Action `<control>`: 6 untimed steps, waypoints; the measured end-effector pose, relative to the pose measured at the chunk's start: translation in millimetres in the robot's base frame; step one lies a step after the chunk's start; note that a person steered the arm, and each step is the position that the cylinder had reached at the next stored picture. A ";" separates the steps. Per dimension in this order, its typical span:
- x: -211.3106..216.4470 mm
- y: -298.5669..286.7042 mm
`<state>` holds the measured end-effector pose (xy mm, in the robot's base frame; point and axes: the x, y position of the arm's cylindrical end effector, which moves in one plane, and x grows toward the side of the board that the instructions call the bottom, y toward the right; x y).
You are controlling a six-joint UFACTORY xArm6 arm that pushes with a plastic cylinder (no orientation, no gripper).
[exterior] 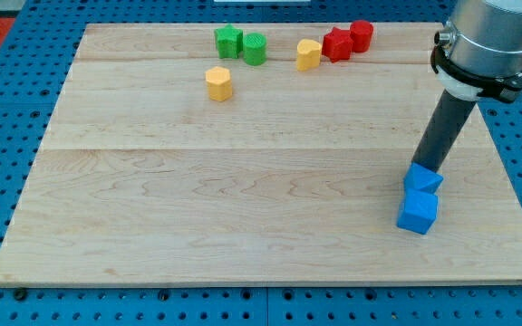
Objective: Point your hand to the top right corner
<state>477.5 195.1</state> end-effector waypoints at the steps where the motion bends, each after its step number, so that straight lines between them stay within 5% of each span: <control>1: 4.6 18.4; 2: -65.0 93.9; 4: -253.7 116.1; 5: -285.2 112.6; 6: -286.4 40.8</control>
